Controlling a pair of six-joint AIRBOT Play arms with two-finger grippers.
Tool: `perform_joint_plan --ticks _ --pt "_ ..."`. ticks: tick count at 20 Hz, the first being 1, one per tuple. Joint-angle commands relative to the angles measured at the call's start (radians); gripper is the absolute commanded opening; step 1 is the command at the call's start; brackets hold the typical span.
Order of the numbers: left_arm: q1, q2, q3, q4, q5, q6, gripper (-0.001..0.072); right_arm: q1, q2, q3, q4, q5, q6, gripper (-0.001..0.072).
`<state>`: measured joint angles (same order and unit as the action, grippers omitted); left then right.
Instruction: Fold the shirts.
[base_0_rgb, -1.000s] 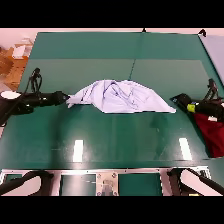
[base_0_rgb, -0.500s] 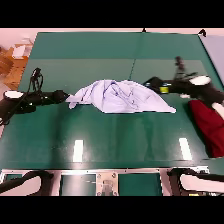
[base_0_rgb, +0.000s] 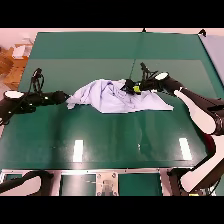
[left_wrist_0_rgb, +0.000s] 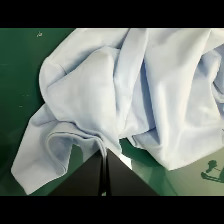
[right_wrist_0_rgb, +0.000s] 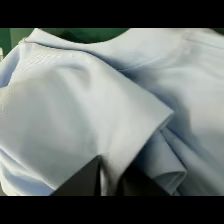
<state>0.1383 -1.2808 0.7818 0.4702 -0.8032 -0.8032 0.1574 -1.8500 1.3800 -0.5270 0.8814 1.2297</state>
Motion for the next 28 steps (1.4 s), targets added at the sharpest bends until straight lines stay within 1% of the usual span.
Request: perform_joint_plan --ticks 1,4,6,7,9,10,12,13,14,16,17,19,20,21,23,24,25,26,28 --pt "0.0 0.0 0.001 0.001 0.0 0.001 0.0023 0.004 -0.026 0.066 0.004 0.095 0.016 0.0016" --pt "0.0 0.0 0.002 0.001 0.002 0.0 0.0022 -0.009 0.034 0.147 0.002 0.236 0.016 0.0015" --pt "0.0 0.0 0.002 0.001 0.009 0.0 0.0022 -0.037 0.127 0.189 -0.013 0.361 0.016 0.0015" --pt "0.0 0.0 0.002 0.001 0.016 0.0 0.0023 -0.049 0.193 0.186 -0.035 0.424 0.016 0.0015" --pt "0.0 0.0 0.002 0.001 0.038 0.0 0.0022 -0.053 0.335 0.148 -0.169 0.549 0.049 0.0015" --pt "0.0 0.0 0.002 0.001 0.048 0.0 0.0023 -0.045 0.422 0.088 -0.251 0.597 0.075 0.0015" --pt "0.009 0.0 0.002 -0.001 0.06 0.0 0.0022 -0.029 0.605 -0.089 -0.403 0.654 0.164 0.0015" --pt "0.014 0.0 0.002 -0.001 0.066 0.0 0.0023 -0.023 0.713 -0.211 -0.472 0.665 0.236 0.0015" --pt "0.019 0.0 0.004 -0.002 0.07 0.0 0.0022 -0.017 0.822 -0.348 -0.504 0.666 0.304 0.0015" --pt "0.032 0.001 0.004 -0.005 0.074 0.0 0.0023 -0.016 1.009 -0.616 -0.498 0.684 0.422 0.0015" --pt "0.032 0.002 0.004 0.0 0.083 0.0 0.0023 -0.016 1.081 -0.742 -0.486 0.692 0.462 0.0016" --pt "0.032 0.002 0.004 -0.002 0.085 0.0 0.0023 -0.016 1.195 -0.98 -0.423 0.686 0.503 0.0016" --pt "0.032 0.002 0.004 -0.003 0.085 0.0 0.0022 -0.017 1.235 -1.074 -0.398 0.67 0.507 0.0016" --pt "0.032 0.002 0.004 -0.003 0.086 0.0 0.0023 -0.017 1.256 -1.133 -0.394 0.665 0.512 0.0016" --pt "0.032 0.002 0.004 -0.004 0.086 0.0 0.0023 -0.017 1.264 -1.175 -0.393 0.666 0.539 0.0021" --pt "0.032 0.002 0.004 -0.003 0.086 0.0 0.0023 -0.017 1.264 -1.17 -0.387 0.665 0.547 0.0121" --pt "0.032 0.002 0.004 -0.003 0.086 0.0 0.0023 -0.018 1.264 -1.158 -0.37 0.657 0.547 0.0275" --pt "0.032 0.002 0.004 -0.003 0.086 0.0 0.0023 -0.018 1.263 -1.133 -0.361 0.64 0.547 0.0371" --pt "0.032 0.002 0.016 -0.002 0.085 0.0 0.0022 -0.034 1.263 -1.028 -0.378 0.634 0.547 0.0383"
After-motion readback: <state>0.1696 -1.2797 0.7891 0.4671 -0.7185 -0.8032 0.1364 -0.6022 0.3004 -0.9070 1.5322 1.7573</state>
